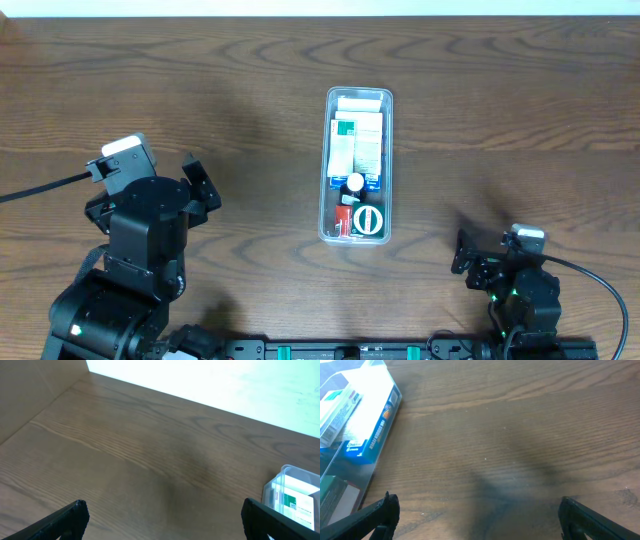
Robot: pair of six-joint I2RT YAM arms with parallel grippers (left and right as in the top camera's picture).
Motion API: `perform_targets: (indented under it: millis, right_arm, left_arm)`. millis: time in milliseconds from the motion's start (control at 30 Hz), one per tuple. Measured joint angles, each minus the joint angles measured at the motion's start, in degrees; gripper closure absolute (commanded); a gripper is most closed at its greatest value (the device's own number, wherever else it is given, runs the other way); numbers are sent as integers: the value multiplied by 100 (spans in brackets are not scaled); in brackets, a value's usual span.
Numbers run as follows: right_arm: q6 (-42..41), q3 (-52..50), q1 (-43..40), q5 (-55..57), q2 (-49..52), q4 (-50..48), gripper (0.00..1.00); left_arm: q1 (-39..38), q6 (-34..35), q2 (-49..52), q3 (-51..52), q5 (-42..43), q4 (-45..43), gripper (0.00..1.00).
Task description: Pack container
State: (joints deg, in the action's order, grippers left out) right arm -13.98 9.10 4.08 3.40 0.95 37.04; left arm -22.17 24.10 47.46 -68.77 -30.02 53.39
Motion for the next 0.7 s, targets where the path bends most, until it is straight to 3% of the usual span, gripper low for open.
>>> perform_targets:
  millis: [433,700]
  right_arm:
    - [0,0,0,-2,0,0,1]
    - [2,0,0,0,-2,-2,1]
  left_arm:
    - [131,-4,-133,13,2,17,2]
    - [1036,-17,-1438,732,184,-374,2]
